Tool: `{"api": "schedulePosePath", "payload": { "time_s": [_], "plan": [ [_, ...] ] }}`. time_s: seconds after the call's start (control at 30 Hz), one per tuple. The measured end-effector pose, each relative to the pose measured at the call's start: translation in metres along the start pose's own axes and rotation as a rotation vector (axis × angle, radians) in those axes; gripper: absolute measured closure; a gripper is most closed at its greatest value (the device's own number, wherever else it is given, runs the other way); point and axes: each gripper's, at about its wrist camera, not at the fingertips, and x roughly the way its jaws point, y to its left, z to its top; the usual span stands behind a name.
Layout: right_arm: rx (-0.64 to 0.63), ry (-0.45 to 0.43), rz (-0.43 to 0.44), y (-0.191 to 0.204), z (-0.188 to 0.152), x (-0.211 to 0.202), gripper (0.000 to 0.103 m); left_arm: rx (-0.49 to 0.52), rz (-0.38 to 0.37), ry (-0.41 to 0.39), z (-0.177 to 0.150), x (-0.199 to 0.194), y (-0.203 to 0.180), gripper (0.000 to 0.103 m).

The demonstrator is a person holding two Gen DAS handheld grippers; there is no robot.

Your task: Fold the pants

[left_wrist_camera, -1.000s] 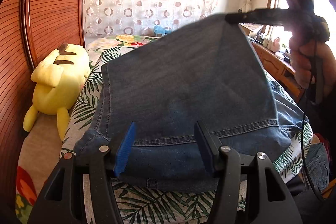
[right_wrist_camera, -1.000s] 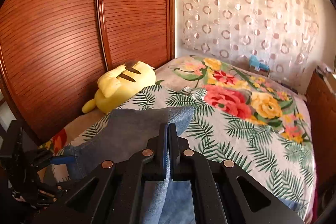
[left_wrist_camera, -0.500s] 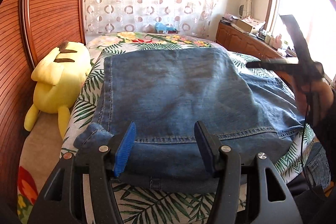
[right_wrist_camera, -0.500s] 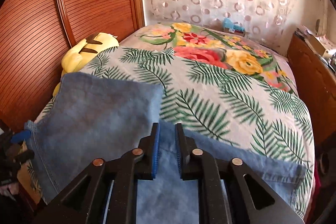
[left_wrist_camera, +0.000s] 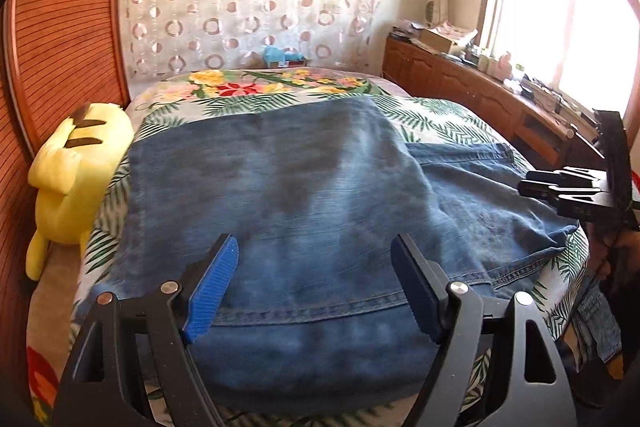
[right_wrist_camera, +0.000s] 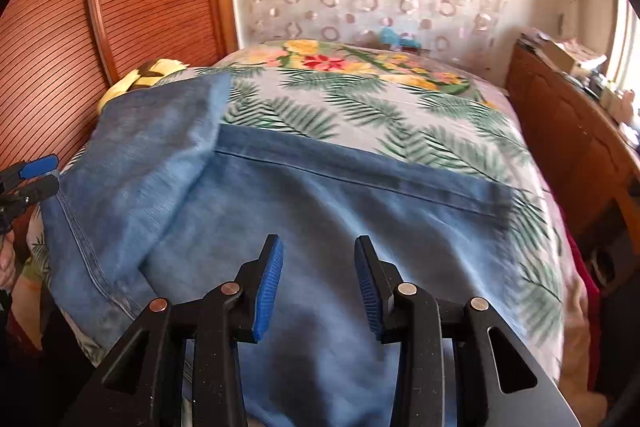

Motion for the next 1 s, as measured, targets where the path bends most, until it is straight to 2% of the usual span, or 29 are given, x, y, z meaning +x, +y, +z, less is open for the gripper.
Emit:
{"api": "schedulePosePath", "payload": {
  "time_s": [0.13,0.33,0.4,0.53,0.7,0.9,1.0],
  "plan": [
    [0.023,0.004,-0.070,-0.021,-0.020,-0.020,0.059,0.031,-0.015,0.024,0.002,0.011,-0.017,0.024],
    [0.105,0.000,-0.126,-0.054,-0.045,-0.045,0.057,0.070,-0.037,0.047,0.002,0.019,-0.037,0.024],
    [0.130,-0.004,-0.133,-0.062,-0.053,-0.056,0.049,0.078,-0.042,0.052,0.002,0.021,-0.043,0.024],
    [0.176,0.010,-0.159,-0.077,-0.070,-0.067,0.048,0.090,-0.051,0.063,0.002,0.024,-0.051,0.024],
    [0.226,0.030,-0.172,-0.092,-0.086,-0.073,0.047,0.111,-0.062,0.092,-0.003,0.032,-0.062,0.024],
    [0.251,0.035,-0.153,-0.096,-0.086,-0.072,0.047,0.115,-0.067,0.133,-0.017,0.041,-0.066,0.024],
    [0.252,0.035,-0.140,-0.094,-0.088,-0.071,0.047,0.109,-0.071,0.129,-0.020,0.043,-0.065,0.024]
  ]
}}
